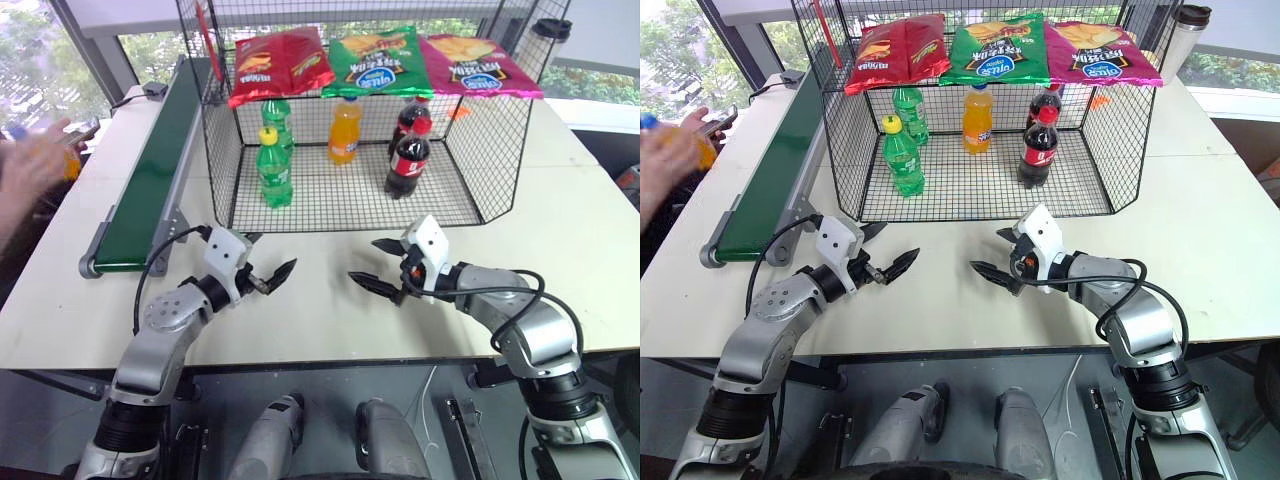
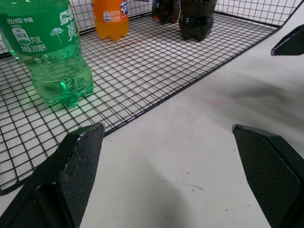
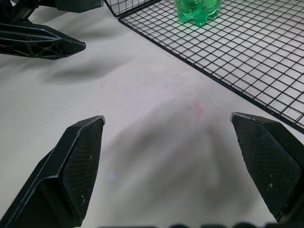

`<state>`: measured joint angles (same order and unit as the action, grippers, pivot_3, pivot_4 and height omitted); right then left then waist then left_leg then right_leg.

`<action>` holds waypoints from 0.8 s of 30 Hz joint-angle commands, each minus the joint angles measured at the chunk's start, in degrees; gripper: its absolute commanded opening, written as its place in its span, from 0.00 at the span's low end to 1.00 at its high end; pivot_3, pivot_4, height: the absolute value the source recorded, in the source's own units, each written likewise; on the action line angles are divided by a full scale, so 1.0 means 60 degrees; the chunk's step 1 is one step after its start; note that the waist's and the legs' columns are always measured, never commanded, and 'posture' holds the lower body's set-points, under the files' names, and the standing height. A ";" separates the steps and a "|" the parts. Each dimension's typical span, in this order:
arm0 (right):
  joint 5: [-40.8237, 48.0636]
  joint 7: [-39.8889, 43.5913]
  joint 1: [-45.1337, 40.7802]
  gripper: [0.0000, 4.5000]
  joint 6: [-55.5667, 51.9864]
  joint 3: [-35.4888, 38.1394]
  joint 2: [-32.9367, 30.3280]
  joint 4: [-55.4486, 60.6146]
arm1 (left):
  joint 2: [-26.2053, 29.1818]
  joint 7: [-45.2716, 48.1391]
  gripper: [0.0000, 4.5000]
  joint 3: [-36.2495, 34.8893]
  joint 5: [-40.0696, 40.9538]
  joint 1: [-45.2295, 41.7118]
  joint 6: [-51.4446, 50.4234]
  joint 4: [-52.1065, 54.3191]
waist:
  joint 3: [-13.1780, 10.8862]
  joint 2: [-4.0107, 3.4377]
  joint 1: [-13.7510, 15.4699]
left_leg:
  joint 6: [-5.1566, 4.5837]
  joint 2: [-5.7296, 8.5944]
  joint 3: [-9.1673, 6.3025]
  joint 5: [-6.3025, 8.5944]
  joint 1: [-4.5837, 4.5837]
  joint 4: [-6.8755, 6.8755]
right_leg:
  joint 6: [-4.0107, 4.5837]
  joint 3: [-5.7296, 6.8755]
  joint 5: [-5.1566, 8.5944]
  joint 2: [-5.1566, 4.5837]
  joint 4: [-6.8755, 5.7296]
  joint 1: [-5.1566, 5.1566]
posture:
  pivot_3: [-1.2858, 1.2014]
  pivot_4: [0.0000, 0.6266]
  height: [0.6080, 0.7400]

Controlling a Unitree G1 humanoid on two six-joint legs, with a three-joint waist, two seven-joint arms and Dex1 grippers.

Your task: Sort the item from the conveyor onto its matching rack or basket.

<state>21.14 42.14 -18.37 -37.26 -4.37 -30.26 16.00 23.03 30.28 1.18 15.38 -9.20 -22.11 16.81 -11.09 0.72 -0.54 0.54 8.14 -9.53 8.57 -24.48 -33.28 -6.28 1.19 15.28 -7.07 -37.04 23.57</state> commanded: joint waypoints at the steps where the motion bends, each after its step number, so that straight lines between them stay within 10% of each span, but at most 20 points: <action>1: 0.0226 0.0138 -0.0112 0.98 -0.0018 -0.0005 -0.0056 0.0608 | 0.0139 -0.0131 1.00 -0.0406 0.0152 0.0027 -0.0119 0.0694 | 0.0000 0.0000 -0.0003 | 0.0000 0.0000 0.0000 0.0000 0.0000 0.0000 | 0.0000 0.0000 0.0000 0.0000 0.0000 0.0000 | 0.52 0.24 0.99; 24: 0.0727 0.1107 -0.1163 0.98 0.0172 -0.0322 0.0133 0.0741 | 0.1346 -0.1362 1.00 -0.5368 0.2214 0.0361 -0.2003 0.1170 | 0.0000 0.0000 -0.0011 | 0.0001 -0.0004 -0.0001 0.0001 -0.0001 0.0006 | 0.0006 -0.0001 0.0007 0.0002 0.0003 0.0005 | 0.52 0.24 0.99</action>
<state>24.83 48.27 -24.53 -37.69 -6.37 -29.78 19.58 30.10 22.97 -27.59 27.59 -6.99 -34.30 23.34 -11.09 0.72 -0.60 0.55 8.11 -9.53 8.57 -24.48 -33.24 -6.24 1.19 15.33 -7.06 -37.02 23.61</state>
